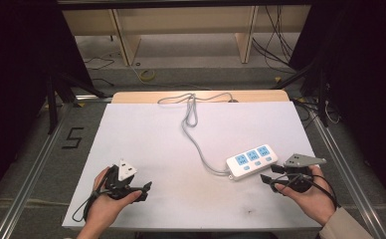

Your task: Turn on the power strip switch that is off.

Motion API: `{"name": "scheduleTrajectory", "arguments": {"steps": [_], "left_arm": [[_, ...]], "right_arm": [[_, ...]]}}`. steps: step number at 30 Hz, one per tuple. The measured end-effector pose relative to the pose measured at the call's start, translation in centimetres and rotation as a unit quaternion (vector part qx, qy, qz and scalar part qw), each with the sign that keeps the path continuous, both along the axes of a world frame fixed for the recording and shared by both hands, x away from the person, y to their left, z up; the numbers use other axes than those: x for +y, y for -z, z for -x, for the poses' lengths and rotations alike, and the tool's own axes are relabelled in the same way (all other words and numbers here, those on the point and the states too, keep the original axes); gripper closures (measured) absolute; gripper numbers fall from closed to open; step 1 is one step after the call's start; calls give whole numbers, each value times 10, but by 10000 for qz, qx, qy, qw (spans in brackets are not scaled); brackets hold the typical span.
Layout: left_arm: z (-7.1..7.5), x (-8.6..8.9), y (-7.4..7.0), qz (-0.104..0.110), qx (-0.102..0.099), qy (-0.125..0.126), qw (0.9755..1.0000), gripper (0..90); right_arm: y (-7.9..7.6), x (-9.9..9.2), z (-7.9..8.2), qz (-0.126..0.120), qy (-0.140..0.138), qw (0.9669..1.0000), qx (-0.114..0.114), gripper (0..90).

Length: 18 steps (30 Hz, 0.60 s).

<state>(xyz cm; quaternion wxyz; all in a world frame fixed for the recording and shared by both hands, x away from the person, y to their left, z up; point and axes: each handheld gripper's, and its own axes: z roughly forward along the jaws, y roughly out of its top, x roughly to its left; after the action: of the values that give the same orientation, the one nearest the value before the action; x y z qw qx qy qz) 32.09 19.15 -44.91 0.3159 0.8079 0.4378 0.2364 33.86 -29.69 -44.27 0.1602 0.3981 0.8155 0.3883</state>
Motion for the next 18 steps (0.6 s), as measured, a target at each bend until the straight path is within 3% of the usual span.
{"name": "scheduleTrajectory", "arguments": {"steps": [18], "left_arm": [[0, 0, -1, -9, 1, 20, 10000, 160]], "right_arm": [[3, 4, 8, -55, -17, 9998, -203, 397]]}}
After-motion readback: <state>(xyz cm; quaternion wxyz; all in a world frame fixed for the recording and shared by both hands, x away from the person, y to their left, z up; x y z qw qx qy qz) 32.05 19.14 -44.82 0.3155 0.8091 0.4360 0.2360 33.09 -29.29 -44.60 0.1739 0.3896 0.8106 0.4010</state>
